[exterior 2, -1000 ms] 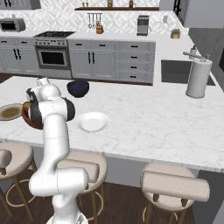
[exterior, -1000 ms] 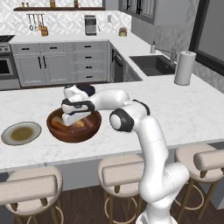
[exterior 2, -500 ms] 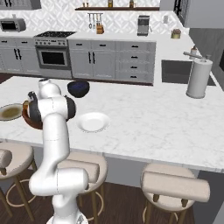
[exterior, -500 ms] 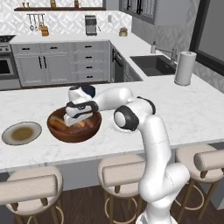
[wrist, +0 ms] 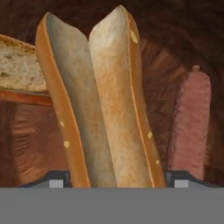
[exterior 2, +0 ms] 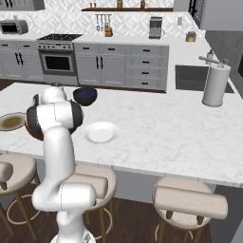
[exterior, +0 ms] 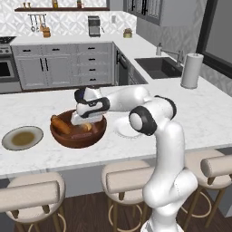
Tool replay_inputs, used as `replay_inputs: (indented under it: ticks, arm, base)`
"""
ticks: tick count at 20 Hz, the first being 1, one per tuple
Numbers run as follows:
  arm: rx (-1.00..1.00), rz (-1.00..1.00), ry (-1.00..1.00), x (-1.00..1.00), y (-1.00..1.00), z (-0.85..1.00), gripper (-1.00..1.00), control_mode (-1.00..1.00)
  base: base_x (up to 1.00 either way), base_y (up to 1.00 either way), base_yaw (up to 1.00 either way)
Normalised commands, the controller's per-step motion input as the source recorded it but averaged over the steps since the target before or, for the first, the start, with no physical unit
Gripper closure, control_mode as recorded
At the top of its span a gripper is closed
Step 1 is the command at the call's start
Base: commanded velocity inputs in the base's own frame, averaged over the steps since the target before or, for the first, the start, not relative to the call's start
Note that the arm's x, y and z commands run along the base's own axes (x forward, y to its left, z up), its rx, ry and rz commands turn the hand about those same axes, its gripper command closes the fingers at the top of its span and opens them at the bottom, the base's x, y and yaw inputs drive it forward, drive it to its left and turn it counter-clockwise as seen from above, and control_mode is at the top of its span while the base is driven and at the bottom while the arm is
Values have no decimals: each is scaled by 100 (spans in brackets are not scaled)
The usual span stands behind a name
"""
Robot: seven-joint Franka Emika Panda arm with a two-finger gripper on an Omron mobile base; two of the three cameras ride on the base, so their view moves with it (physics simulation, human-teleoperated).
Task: Place one bun and one sausage from the bowl on each plate.
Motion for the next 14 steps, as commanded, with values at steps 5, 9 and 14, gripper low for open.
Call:
replay_inputs:
  ticks: [5, 9, 14]
  arm:
    - [5, -18, -15, -99, -41, 100, 100, -100]
    - [3, -22, 10, -63, -62, 100, 100, -100]
    - [3, -19, 16, -25, -53, 100, 100, -100]
  base:
    - [0, 0, 0]
    - [0, 0, 0]
    - [0, 0, 0]
